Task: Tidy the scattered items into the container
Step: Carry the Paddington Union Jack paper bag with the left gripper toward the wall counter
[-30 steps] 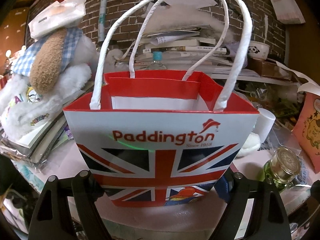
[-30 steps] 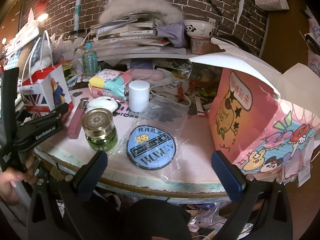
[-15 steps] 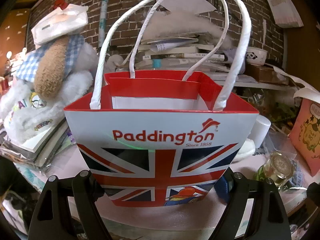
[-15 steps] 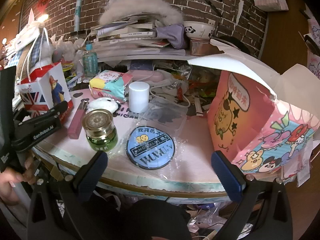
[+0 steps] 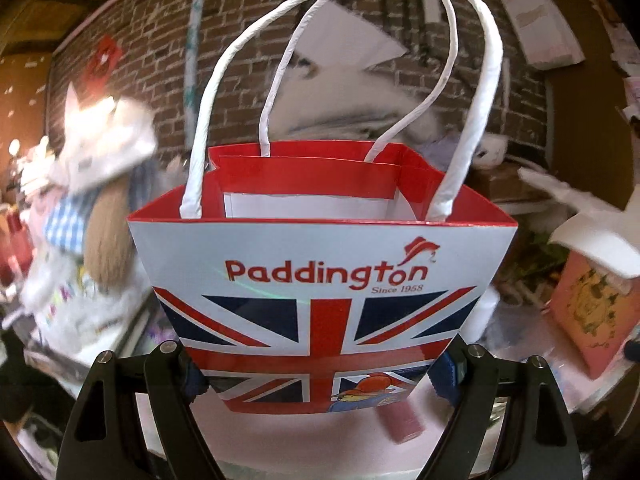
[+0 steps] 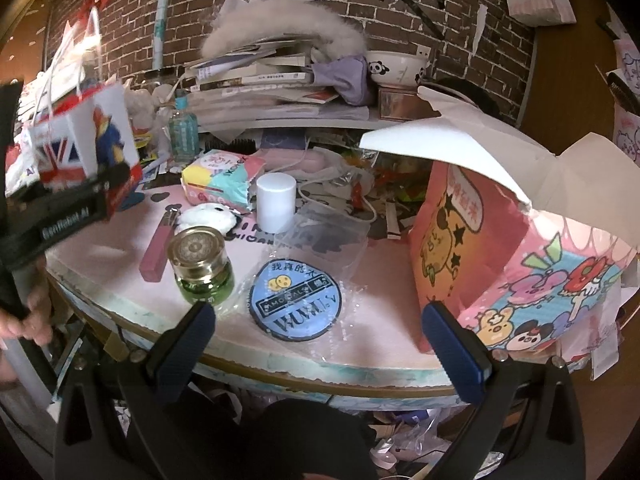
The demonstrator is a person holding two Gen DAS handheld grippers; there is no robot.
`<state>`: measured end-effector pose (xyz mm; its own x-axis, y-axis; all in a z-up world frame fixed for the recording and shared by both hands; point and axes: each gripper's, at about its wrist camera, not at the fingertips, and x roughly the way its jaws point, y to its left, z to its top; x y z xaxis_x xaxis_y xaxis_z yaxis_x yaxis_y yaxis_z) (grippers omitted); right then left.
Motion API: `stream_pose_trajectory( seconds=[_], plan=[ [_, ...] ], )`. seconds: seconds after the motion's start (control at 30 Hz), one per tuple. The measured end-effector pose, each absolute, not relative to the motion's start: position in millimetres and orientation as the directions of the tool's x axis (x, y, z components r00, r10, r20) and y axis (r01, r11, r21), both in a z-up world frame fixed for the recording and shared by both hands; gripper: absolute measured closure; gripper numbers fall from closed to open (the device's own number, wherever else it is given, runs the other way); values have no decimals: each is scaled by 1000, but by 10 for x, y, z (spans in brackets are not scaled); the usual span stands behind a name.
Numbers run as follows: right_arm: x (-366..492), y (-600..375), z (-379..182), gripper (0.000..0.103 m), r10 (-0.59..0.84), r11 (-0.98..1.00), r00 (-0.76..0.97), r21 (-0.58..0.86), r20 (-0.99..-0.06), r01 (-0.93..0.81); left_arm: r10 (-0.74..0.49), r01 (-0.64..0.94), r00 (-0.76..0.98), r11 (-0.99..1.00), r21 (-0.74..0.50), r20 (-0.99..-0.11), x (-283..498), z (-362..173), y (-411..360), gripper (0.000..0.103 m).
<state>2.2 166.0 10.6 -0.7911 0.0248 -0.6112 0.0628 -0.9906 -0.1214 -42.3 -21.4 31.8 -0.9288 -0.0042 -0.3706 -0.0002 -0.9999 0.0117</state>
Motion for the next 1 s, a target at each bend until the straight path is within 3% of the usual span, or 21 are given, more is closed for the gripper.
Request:
stream_pose_trajectory(
  seconds=[0.4, 0.7, 1.0],
  plan=[
    [153, 1805, 59, 0, -7, -986, -786, -129, -618, 109, 198, -226, -926, -973, 52, -323, -450, 1049, 559, 21],
    [231, 2017, 6, 0, -37, -986, -788, -106, -614, 129, 385, -448, -830, -891, 70, -404, -598, 1375, 1411, 21],
    [262, 2237, 18, 0, -28, -991, -796, -86, -605, 101, 485, -589, -705, -807, 46, -517, -772, 1531, 2068, 21]
  ],
)
